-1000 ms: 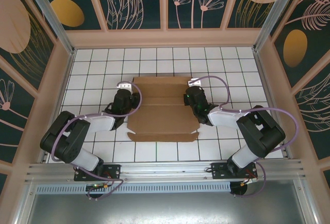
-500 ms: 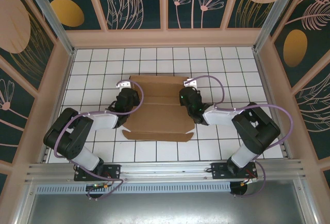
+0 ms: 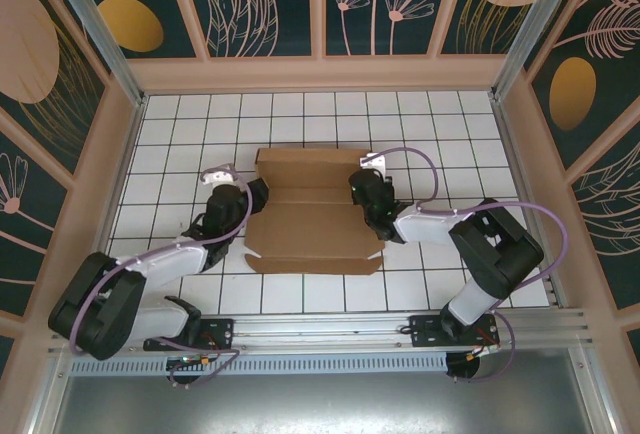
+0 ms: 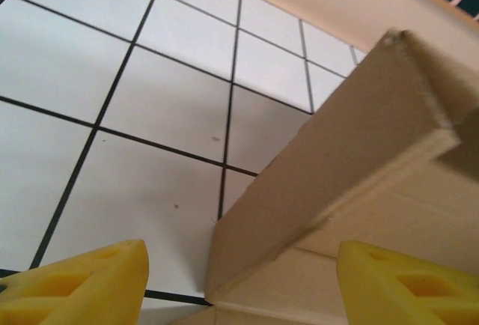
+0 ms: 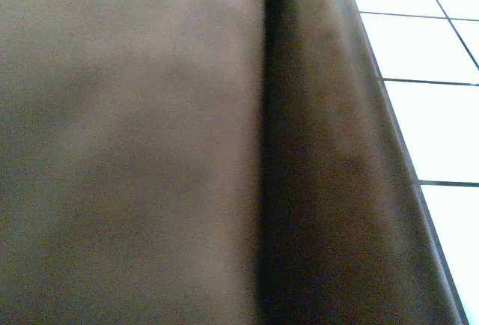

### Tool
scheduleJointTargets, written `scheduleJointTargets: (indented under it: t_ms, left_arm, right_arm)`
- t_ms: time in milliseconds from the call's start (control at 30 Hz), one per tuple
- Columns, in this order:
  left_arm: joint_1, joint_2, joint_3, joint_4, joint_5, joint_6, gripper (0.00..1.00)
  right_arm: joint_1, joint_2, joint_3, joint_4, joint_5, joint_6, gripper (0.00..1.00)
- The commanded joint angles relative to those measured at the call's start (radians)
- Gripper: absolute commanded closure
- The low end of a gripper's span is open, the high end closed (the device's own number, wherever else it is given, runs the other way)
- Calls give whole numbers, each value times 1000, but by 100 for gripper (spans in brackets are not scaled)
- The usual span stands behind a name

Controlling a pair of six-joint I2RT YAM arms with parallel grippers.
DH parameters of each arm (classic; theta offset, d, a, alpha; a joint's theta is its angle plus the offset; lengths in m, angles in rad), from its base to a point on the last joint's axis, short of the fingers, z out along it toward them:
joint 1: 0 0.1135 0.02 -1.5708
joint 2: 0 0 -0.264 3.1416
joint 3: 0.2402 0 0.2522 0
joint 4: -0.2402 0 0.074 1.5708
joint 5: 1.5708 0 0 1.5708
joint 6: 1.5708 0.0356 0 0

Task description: Fold the paper box

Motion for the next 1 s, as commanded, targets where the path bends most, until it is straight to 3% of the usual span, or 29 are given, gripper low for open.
scheduleJointTargets:
  t_ms: [0, 300, 433, 600, 800, 967]
  left_arm:
    - [5, -70, -21, 6, 52, -14, 33]
    - [5, -370, 59, -302, -108, 61, 33]
    - [12, -465, 106, -330, -162, 64, 18]
    - [67, -312, 252, -369, 9, 78, 10]
    - [91, -174, 233, -235, 221, 15, 10]
    - [91, -121, 182, -181, 217, -35, 11]
  right_arm:
    - [-22, -11, -30, 58, -6, -2, 100]
    - [-26, -57, -88, 113, -123, -47, 100]
    - [-26, -74, -87, 115, -172, -61, 96]
    - [-26, -89, -90, 129, -204, -71, 95]
    - [-26, -87, -81, 118, -200, -63, 95]
    - [-26, -85, -79, 115, -190, -47, 95]
